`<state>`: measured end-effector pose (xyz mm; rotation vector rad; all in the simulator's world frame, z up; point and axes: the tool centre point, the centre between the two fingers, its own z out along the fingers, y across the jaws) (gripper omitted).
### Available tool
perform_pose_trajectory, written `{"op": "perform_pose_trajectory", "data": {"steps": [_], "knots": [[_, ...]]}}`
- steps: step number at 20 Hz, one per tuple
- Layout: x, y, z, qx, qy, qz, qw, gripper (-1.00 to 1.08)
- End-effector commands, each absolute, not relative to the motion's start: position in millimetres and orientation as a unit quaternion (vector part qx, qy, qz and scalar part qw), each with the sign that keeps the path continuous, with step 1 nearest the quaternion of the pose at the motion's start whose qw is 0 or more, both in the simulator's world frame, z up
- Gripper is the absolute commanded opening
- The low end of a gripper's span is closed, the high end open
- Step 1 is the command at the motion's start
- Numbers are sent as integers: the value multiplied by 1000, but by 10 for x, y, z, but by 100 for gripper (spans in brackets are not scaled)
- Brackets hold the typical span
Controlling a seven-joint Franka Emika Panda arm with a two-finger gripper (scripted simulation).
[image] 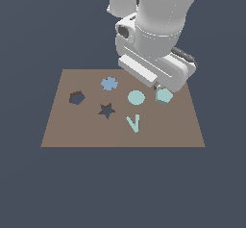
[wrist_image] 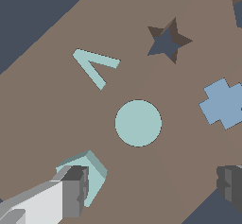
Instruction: Insert a designated object into the corresponding slot on a board.
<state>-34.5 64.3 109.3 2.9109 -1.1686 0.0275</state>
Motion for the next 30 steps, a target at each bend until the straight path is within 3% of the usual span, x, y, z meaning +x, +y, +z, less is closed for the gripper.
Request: {"op": "perform_pose_trajectory", "data": {"steps": [1,16,30], "knots": [[-352,757,1008,912,-409,8,2,100],[-236,1284,614,822,-569,2,1,100],[-145,1429,495,788,-616,0,0,100]]}}
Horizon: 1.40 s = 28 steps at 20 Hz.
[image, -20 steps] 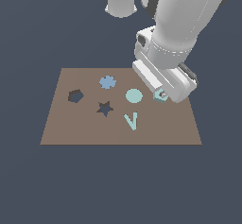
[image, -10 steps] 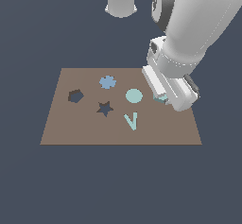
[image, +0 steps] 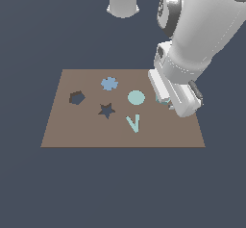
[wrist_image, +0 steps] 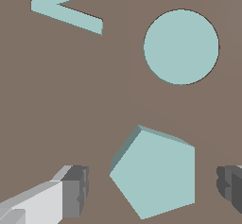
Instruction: Insert a designated object into the corresponding slot on a board.
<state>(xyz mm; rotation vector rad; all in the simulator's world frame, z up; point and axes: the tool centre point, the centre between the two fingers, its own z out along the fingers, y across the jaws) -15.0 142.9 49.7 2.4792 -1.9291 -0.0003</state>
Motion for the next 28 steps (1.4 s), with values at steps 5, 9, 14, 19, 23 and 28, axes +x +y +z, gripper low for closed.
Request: {"op": "perform_pose_trajectory", "data": {"steps": [5,9,14,19,23,28], "knots": [[-148,1429,495,789,-614,0,0,100],[-147,1426,400,789,-614,0,0,100],[-149,1423,300,789,-614,0,0,100],[-149,1423,300,789,-614,0,0,-100],[-149,1423,300,789,-614,0,0,-100],[-145,1422,348,789,-614,0,0,-100]]}}
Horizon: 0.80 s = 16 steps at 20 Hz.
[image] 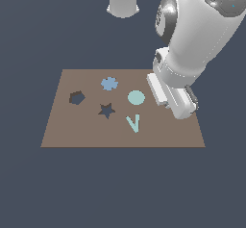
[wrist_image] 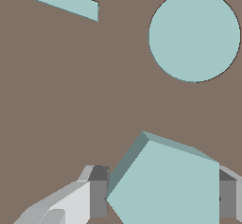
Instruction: Insert a designated object into the corresponding slot on a board.
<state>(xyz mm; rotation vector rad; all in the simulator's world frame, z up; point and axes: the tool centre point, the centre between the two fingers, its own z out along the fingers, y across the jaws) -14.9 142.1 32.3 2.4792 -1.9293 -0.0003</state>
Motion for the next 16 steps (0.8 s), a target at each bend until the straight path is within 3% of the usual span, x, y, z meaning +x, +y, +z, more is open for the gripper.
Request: {"op": "perform_pose_trajectory", "data": {"steps": [1,16], "knots": [[-145,1423,350,789,-614,0,0,-100],[-314,1222,340,821,-570,0,0,-100]]}}
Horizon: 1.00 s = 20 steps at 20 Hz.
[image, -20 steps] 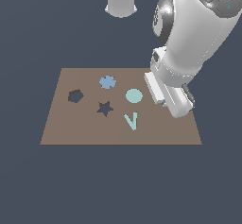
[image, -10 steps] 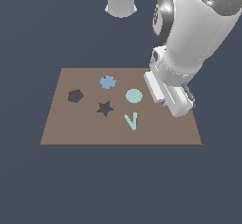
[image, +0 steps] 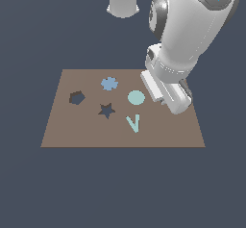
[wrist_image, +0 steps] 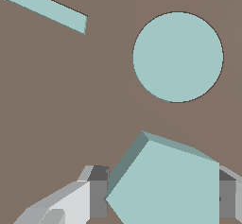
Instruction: Insert a designated object into the corresponding slot on a board.
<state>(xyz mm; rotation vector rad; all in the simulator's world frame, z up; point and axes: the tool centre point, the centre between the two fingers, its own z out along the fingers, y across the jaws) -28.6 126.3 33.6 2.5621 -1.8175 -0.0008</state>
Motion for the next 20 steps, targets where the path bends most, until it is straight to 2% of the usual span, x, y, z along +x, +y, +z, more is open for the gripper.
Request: {"op": "perform_pose_trajectory", "data": {"steps": [1,10,20], "knots": [[-337,1191,341,826,-564,0,0,-100],[-560,803,352,875,-484,0,0,-100],[-743,168,367,932,-361,0,0,-100]]}}
